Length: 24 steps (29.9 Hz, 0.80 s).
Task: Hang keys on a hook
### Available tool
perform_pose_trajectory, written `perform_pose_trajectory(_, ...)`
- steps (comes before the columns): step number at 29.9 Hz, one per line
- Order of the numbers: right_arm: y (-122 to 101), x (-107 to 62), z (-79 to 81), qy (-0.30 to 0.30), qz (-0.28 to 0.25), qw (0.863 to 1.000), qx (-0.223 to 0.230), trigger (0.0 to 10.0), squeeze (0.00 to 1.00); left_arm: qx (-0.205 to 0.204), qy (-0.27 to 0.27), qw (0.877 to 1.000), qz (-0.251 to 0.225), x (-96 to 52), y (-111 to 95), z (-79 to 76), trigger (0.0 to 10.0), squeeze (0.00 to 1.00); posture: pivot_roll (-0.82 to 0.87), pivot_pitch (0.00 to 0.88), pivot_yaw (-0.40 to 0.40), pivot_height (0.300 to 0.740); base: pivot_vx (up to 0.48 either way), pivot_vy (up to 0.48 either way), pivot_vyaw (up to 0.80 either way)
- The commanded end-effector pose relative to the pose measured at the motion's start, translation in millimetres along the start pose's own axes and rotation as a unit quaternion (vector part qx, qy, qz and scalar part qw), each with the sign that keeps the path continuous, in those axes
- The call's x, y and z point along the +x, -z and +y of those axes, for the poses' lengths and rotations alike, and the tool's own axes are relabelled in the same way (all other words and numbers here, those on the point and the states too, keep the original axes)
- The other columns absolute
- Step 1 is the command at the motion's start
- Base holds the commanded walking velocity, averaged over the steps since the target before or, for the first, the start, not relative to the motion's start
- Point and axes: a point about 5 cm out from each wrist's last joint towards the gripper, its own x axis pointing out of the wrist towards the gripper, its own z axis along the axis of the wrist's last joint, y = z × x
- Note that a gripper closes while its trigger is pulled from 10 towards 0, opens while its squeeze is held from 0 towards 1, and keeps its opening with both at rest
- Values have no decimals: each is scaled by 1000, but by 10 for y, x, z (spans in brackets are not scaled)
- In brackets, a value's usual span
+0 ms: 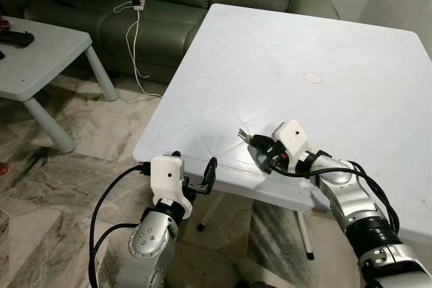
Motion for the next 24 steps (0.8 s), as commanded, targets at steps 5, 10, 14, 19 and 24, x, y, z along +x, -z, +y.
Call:
perform_pose_trajectory(5,-119,28,-60,17,-41,999,25,0,0,-9,-2,1000,-5,10,-24,-31,10000,0,53,114,-79,740,0,0,0)
perform_pose_trajectory(10,-264,21,-108,20,-112,989,89,6314,0,-10,-4,1000,-7,21,-33,-27,10000,0,54,113,-80,740,0,0,0)
perform_pose_trajectory(14,-380,16,-182,41,-171,969,174,10000,0,-14,-6,1000,-8,28,-39,-30,10000,0,50,118,-81,740,0,0,0)
perform_pose_trajectory(19,-413,22,-213,56,-184,960,206,10000,0,-21,-9,1000,-9,49,-42,-25,10000,0,45,119,-80,740,0,0,0)
perform_pose_trajectory(24,-427,16,-224,61,-188,958,210,10000,0,-22,-11,1000,-12,74,-57,-10,10000,0,45,115,-80,740,0,0,0)
